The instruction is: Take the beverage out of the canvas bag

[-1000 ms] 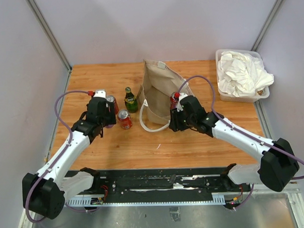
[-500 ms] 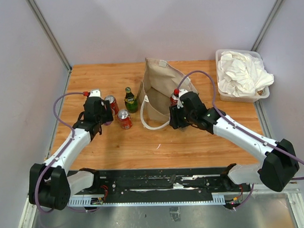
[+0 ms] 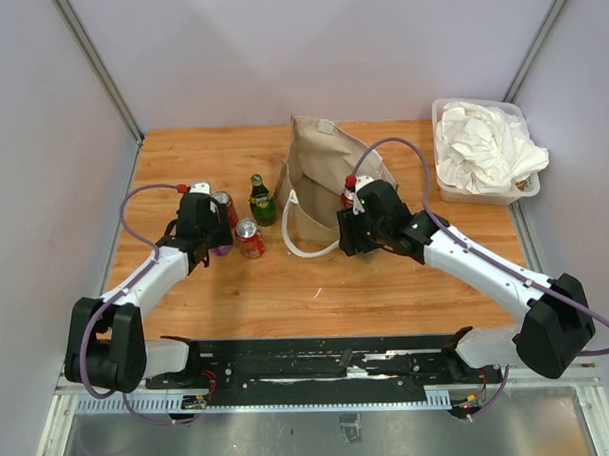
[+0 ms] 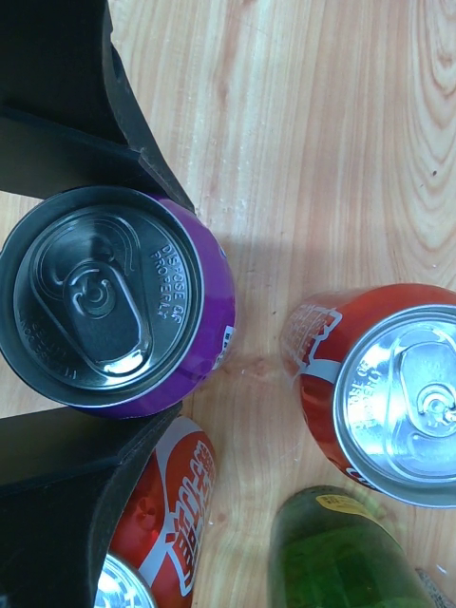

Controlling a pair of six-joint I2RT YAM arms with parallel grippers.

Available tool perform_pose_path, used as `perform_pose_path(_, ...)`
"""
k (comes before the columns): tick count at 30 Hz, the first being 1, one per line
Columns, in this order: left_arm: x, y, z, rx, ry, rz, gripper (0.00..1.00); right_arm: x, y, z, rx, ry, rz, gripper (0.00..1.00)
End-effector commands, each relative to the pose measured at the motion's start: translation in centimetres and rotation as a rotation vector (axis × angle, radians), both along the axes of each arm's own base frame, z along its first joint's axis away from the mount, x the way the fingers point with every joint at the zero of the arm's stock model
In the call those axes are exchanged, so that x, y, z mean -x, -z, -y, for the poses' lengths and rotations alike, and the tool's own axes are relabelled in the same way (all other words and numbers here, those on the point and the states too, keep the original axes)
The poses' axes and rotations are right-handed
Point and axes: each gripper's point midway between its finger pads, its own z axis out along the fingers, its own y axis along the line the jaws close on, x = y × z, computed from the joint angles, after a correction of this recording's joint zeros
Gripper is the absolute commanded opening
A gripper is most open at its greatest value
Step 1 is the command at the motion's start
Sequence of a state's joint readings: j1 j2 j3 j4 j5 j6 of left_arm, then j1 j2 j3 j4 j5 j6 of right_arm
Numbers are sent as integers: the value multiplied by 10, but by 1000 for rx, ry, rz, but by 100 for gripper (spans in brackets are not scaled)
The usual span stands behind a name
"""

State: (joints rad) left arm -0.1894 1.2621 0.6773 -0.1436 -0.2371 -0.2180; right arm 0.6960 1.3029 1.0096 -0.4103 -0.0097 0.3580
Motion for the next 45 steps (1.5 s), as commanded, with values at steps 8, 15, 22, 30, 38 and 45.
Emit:
perform_pose_path(8, -22, -18, 3, 22, -7, 79, 89, -1, -1, -2, 55, -15, 10, 59)
perform_pose_path(15, -26, -42, 4, 32, 1, 127, 96, -3, -13, -1, 44, -12, 39, 63)
perform_pose_path(22, -29, -93, 7, 51, 20, 221, 95, -9, -58, -9, -14, -28, 119, 64)
perform_pose_path(30, -29, -149, 23, 124, 89, 330, 92, -15, -99, 1, -51, 41, 219, 65)
perform_pose_path(38, -26, -186, 46, 226, 188, 415, 90, -24, -119, 46, -16, 291, 320, 67)
perform_pose_path(45, -25, -215, 68, 312, 284, 481, 87, -26, -136, 78, -7, 460, 392, 68)
